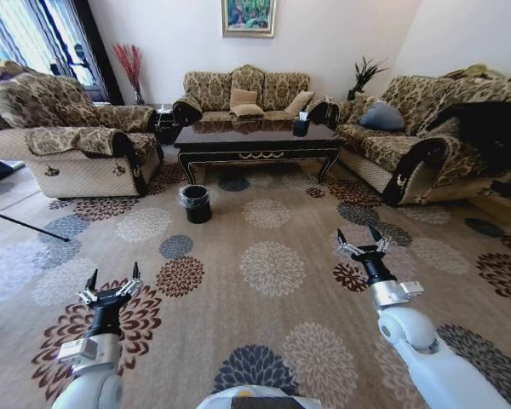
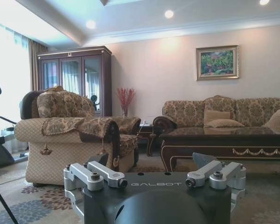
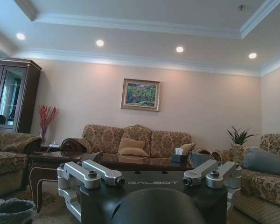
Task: Move to the front of the table and pick up the trash from the floor, then place it into the trash bin.
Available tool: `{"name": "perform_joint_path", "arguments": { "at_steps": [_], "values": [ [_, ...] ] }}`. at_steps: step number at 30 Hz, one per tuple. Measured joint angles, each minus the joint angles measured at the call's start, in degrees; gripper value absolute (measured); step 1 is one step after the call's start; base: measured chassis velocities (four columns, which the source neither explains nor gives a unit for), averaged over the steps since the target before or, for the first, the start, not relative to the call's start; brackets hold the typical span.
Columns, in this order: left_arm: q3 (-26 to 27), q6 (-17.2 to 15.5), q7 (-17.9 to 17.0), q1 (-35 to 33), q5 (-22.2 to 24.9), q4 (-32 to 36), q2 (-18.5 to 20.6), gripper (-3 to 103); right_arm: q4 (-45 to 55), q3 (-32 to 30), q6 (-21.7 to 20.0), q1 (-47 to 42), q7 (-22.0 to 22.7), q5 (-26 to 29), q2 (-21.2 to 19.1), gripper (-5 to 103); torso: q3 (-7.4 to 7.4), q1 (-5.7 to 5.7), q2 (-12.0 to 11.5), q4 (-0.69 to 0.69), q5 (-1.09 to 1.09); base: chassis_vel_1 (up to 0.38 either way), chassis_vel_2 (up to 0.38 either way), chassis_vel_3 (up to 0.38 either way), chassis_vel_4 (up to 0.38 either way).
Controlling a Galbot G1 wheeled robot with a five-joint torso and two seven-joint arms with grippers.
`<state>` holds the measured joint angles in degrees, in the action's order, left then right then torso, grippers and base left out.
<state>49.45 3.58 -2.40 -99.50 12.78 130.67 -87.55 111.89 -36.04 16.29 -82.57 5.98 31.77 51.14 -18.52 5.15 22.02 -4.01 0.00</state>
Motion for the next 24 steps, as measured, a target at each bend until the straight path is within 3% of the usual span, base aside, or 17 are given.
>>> {"name": "perform_joint_path", "arguments": {
  "at_steps": [24],
  "values": [
    [0.0,0.0,0.0,0.0,0.0,0.0,0.0,100,0.0,0.0,0.0,0.0,0.0,0.0,0.0,100,-3.32,2.13,5.5,0.0,0.0,0.0,0.0,0.0,0.0]
  ]
}}
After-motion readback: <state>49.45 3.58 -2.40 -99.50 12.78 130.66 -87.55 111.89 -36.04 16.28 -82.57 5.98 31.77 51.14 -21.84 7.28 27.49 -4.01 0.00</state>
